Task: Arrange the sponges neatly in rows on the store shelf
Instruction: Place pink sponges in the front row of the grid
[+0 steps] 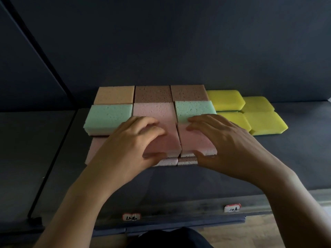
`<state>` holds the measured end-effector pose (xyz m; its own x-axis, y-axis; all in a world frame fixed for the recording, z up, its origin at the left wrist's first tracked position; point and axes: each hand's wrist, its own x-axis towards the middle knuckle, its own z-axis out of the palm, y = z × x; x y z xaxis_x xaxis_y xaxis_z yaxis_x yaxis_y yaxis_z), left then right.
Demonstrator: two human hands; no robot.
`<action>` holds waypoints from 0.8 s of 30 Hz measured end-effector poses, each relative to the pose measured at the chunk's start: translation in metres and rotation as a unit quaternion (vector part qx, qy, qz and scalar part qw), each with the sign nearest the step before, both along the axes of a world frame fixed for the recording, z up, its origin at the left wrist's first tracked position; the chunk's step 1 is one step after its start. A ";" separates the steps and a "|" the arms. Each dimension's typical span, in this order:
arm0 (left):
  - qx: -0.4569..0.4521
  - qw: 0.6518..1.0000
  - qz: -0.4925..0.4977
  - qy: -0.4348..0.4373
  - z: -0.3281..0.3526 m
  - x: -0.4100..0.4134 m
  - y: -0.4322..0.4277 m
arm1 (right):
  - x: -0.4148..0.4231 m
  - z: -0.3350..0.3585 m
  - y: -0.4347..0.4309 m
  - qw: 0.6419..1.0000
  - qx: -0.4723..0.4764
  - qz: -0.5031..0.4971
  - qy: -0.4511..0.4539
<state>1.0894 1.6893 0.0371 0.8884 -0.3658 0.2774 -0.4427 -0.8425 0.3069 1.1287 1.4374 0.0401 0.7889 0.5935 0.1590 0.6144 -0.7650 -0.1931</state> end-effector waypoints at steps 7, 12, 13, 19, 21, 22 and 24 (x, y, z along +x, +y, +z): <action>-0.015 1.000 -0.004 0.012 -0.004 0.001 -0.003 | 0.001 -0.001 0.001 1.000 0.006 0.002 0.002; 0.000 1.000 0.001 0.005 -0.005 0.002 -0.003 | 0.001 -0.002 -0.001 1.000 0.011 0.004 -0.002; -0.002 1.000 0.002 0.005 -0.006 0.003 -0.004 | 0.002 -0.003 -0.001 1.000 0.012 0.005 -0.003; 0.007 1.000 -0.005 -0.003 -0.008 0.004 -0.007 | 0.001 -0.007 -0.002 1.000 0.015 0.012 -0.012; 0.017 1.000 -0.001 -0.007 -0.008 0.003 -0.008 | 0.001 -0.008 -0.005 1.000 0.007 0.020 -0.012; 0.019 1.000 0.002 -0.006 -0.008 0.003 -0.008 | 0.002 -0.008 -0.006 1.000 0.003 0.023 -0.011; 0.016 1.000 0.008 0.001 -0.009 0.004 -0.010 | 0.004 -0.008 -0.005 1.000 0.008 0.024 -0.013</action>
<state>1.0931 1.6797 0.0280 0.8944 -0.3607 0.2647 -0.4292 -0.8587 0.2801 1.1323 1.4320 0.0323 0.7545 0.6284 0.1890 0.6559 -0.7312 -0.1874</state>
